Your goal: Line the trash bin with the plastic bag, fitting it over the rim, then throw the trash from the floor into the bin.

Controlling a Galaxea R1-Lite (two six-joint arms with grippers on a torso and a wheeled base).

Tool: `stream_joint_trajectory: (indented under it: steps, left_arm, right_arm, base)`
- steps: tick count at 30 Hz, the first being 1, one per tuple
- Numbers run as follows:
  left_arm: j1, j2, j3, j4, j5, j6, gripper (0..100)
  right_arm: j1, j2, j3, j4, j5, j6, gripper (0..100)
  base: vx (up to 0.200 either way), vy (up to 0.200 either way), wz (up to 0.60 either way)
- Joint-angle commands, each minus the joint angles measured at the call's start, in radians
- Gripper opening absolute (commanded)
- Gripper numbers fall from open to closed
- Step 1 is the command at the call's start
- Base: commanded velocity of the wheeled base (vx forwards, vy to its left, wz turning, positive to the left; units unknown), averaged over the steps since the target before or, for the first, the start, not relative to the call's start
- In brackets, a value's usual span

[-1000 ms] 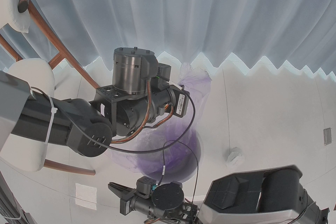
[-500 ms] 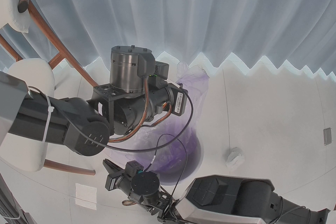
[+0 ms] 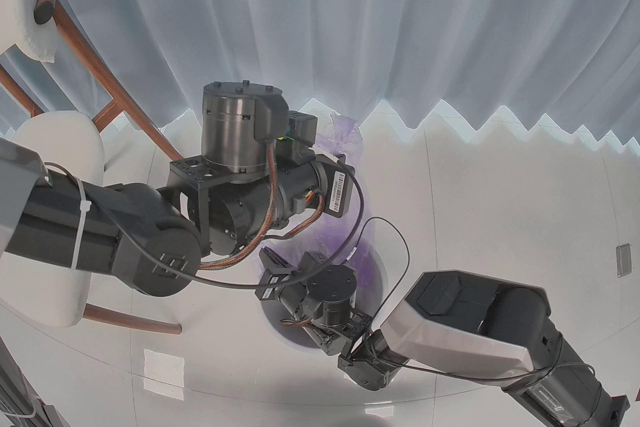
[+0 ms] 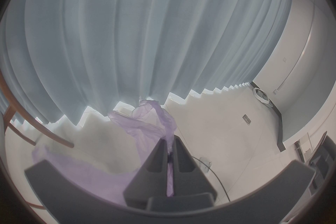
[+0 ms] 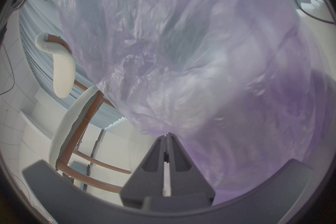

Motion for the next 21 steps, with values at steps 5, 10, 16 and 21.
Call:
stream_joint_trajectory:
  steps: [5, 10, 16, 21]
  left_arm:
    - [-0.011, 0.002, 0.038, 0.0, 0.0, 0.0, 0]
    - [-0.02, -0.001, 0.049, 0.001, 0.0, -0.012, 0]
    - [-0.037, -0.012, 0.107, -0.004, 0.0, -0.009, 0]
    - [-0.051, -0.032, 0.138, -0.002, -0.001, -0.008, 0]
  right_arm:
    - [-0.035, -0.111, 0.148, -0.005, -0.005, -0.004, 0]
    - [-0.021, -0.241, 0.404, -0.005, 0.001, -0.005, 0]
    - [0.024, -0.528, 0.879, -0.032, 0.003, 0.01, 0]
    - [-0.036, -0.801, 1.228, -0.032, 0.041, 0.033, 0]
  base:
    - [0.0, 0.0, 0.0]
    - [0.0, 0.0, 0.0]
    - [0.0, 0.0, 0.0]
    - [0.0, 0.0, 0.0]
